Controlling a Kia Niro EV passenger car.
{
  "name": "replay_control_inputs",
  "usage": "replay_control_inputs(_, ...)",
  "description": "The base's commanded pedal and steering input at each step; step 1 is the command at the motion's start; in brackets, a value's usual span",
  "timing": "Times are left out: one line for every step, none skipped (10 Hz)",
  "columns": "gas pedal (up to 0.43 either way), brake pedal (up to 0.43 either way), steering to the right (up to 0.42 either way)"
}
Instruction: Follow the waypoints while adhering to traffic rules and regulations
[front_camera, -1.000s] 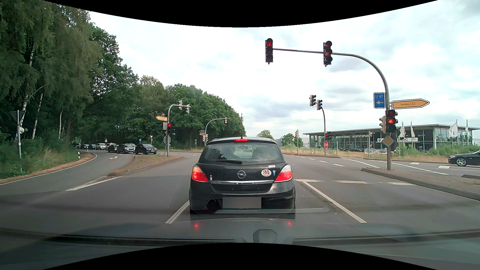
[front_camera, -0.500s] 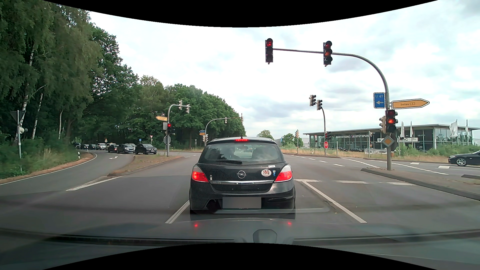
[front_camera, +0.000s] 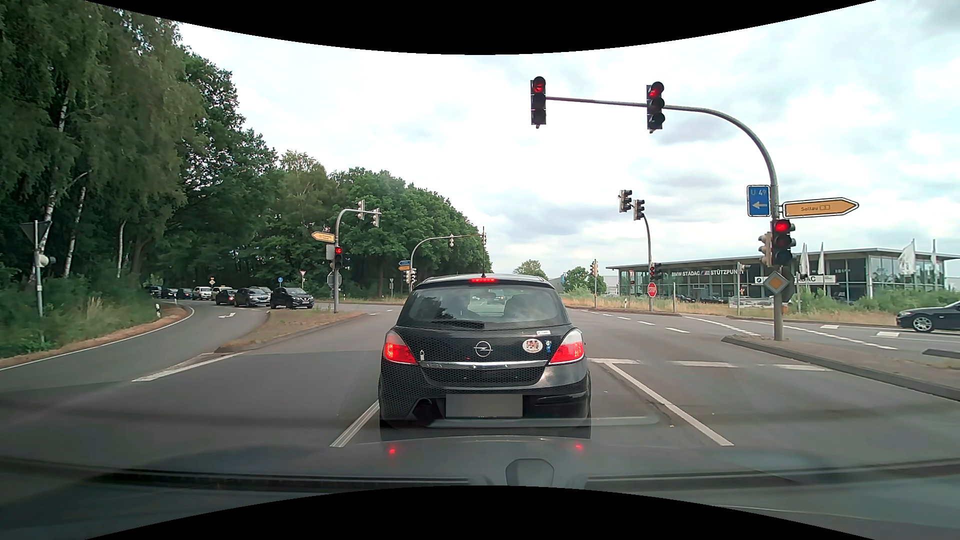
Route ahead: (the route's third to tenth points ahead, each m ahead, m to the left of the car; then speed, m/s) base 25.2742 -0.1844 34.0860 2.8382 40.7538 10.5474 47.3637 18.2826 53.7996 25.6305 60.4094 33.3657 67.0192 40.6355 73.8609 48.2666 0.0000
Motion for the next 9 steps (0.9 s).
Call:
replay_control_inputs(0.0, 0.232, -0.004)
replay_control_inputs(0.0, 0.226, -0.004)
replay_control_inputs(0.0, 0.226, -0.004)
replay_control_inputs(0.0, 0.226, -0.004)
replay_control_inputs(0.0, 0.232, -0.004)
replay_control_inputs(0.0, 0.232, -0.004)
replay_control_inputs(0.0, 0.232, -0.004)
replay_control_inputs(0.0, 0.232, -0.004)
replay_control_inputs(0.0, 0.232, -0.004)
